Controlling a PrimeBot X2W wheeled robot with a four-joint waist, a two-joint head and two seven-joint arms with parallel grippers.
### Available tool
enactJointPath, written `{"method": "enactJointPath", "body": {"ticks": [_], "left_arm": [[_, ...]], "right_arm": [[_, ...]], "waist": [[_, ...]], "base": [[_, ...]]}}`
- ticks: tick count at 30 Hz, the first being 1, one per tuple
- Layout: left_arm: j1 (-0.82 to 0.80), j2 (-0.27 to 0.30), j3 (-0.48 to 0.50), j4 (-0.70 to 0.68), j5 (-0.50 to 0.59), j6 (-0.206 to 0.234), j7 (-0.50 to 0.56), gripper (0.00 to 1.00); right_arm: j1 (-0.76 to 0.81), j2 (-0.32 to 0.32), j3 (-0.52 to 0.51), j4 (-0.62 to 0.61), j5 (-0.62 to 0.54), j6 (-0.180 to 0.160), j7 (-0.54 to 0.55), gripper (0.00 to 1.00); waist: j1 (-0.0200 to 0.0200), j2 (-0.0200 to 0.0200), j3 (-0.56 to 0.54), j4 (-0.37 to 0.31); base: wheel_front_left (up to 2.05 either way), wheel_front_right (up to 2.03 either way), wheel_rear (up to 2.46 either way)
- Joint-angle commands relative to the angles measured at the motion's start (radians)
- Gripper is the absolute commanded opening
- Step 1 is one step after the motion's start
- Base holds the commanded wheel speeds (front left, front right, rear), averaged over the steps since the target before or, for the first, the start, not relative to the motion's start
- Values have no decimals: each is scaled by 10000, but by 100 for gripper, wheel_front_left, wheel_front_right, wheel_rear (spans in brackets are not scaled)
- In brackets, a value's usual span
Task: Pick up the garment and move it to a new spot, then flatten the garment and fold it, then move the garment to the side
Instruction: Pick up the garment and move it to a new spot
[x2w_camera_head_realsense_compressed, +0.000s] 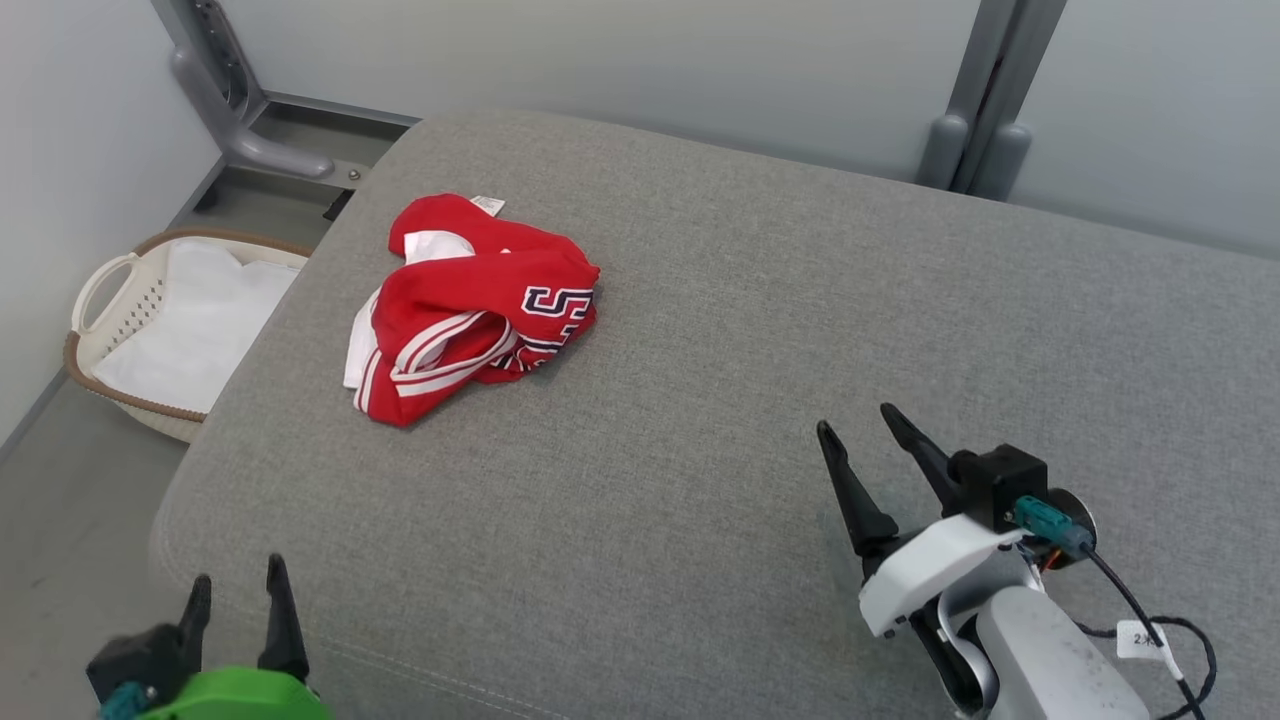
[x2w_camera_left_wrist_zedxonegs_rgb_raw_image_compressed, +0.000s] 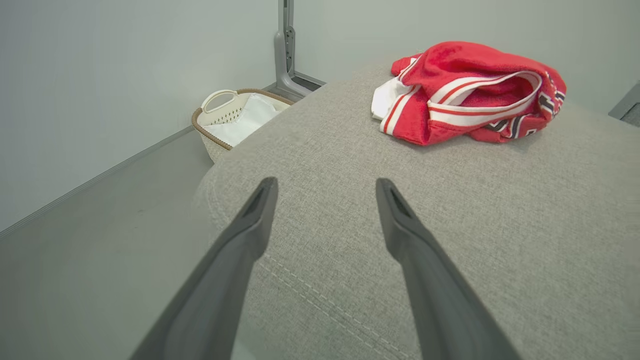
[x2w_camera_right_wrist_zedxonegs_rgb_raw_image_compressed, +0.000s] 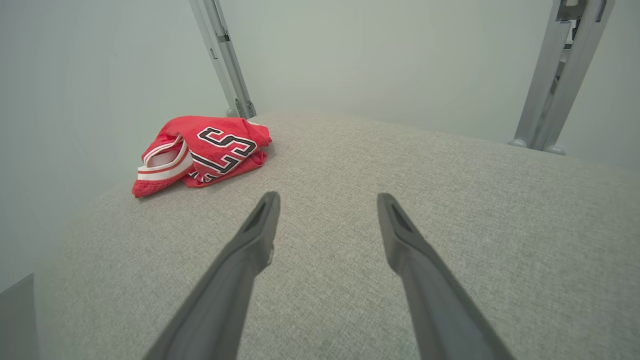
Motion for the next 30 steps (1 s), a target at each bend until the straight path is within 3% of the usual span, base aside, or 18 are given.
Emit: {"method": "enactJointPath", "body": {"ticks": [1,9,13,18,21,24,30], "left_arm": [[-432,313,-209,15,-337,-47,0,100],[-2528,2355,-2387,77,-2706,-47,0,100],[-4291,3961,-4301,241,-4382,-45,1,100],[-5712,5200,-6095,304,-6045,-42,17,100],[-6412,5648,-6792,355,-7552,-42,217,100],[-6850,6227,-7696,304,-8530,-43,592,100],[-7207,6907,-8588,500,-10223,-43,698,100]], "right_arm": [[-237,-64,-11,-52,-150,-19,-44,100],[-1116,-65,-115,-274,-555,-19,-44,100],[-1676,-58,-34,-585,-564,-19,-44,100],[-2062,-65,88,-851,-597,-19,-44,100],[-2191,-56,173,-905,-659,-19,-44,100],[-2306,-58,195,-1022,-656,-19,-44,100],[-2297,-51,174,-1265,-506,-19,-44,100]], "waist": [[1,0,483,-299],[1,0,1827,-833],[1,0,2733,-1250],[1,0,3419,-1767],[1,0,3793,-2122],[1,0,4134,-2489],[1,0,4561,-3041]], "base": [[0,0,0],[0,0,0],[0,0,0],[0,0,0],[0,0,0],[0,0,0],[0,0,0]]}}
